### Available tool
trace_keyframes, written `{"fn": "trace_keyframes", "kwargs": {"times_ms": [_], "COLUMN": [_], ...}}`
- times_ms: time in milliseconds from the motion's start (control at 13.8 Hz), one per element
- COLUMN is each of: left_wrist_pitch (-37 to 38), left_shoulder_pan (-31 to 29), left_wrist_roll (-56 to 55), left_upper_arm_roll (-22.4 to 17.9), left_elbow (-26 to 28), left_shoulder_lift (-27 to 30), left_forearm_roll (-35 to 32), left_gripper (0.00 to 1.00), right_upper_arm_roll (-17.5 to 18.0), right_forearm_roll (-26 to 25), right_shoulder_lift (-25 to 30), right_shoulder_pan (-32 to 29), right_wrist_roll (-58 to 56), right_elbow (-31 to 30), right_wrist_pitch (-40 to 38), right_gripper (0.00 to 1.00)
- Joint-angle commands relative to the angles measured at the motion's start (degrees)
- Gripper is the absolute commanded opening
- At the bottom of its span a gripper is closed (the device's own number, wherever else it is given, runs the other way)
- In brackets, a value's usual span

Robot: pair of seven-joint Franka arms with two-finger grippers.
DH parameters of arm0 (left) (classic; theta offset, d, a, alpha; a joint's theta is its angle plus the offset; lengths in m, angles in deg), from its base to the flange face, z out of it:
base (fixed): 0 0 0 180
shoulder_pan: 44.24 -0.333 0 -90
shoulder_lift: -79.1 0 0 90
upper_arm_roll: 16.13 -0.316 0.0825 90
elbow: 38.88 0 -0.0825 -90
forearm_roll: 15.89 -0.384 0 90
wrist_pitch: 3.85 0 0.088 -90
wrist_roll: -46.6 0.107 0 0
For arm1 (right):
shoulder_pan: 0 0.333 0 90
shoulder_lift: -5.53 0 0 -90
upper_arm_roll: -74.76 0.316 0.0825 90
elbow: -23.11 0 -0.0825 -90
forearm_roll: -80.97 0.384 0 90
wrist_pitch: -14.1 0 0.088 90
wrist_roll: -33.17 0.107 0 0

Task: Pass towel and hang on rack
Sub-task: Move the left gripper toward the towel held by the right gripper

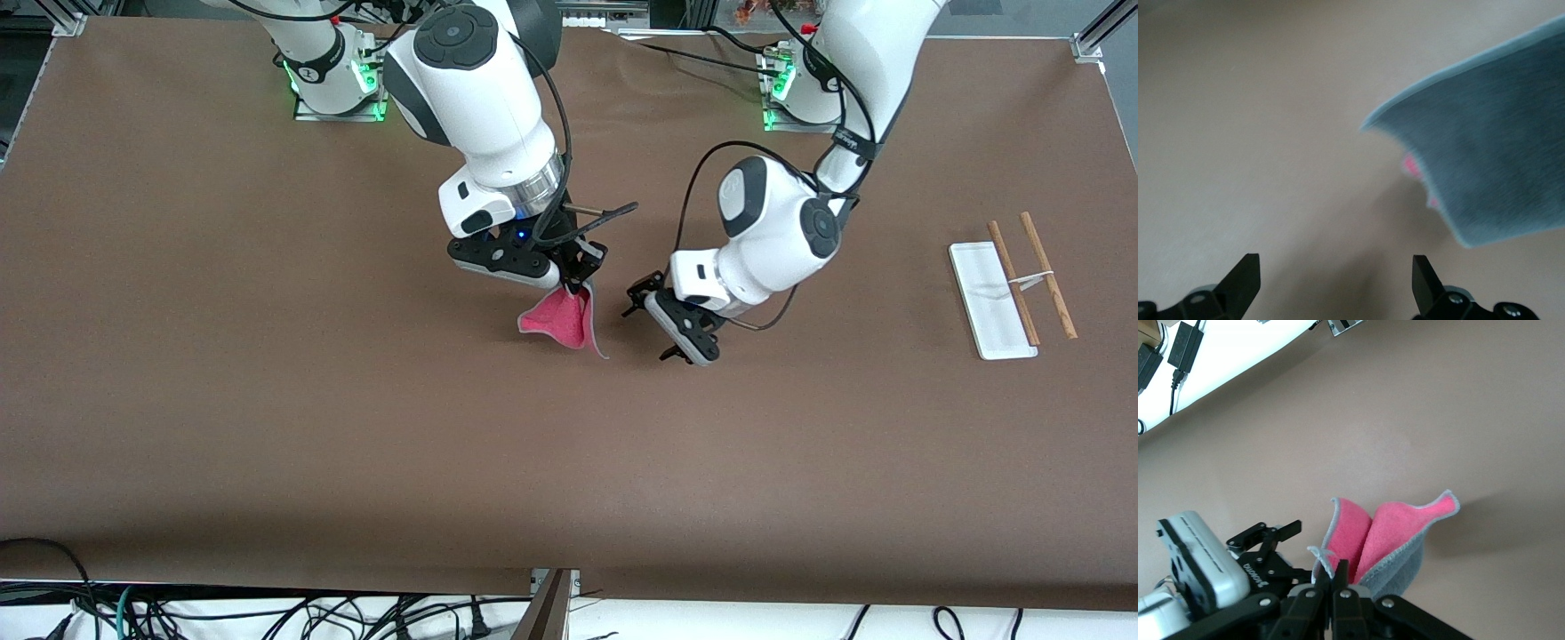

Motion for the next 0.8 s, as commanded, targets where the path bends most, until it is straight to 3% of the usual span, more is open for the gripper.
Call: {"fn": "trace_keyframes", "kwargs": {"times_ms": [0, 507, 724], "left_wrist_pitch": [-0.63, -0.72, -0.63], "left_shoulder_pan": [1.85, 3.08, 3.0], "left_wrist_roll": [3.3, 3.39, 3.3], "left_upper_arm_roll": [-0.75, -0.84, -0.93], "left_elbow": [-3.67, -5.61, -7.9], "left_shoulder_lift": [-1.43, -2.13, -3.62], "left_forearm_roll": [1.14, 0.88, -2.28], "left_gripper": [1.0, 1.0, 1.0], "right_upper_arm_roll": [-0.4, -0.4, -0.4], "right_forearm_roll": [0.89, 0.89, 0.89], "right_shoulder_lift": [-0.22, -0.3, -0.3], "right_shoulder_pan": [0.41, 0.41, 0.41], "right_wrist_roll": [0.45, 0.45, 0.36], "right_elbow": [1.17, 1.08, 1.08], "right_wrist_pitch": [-0.35, -0.44, -0.44], "right_gripper": [0.0, 0.0, 0.0]}}
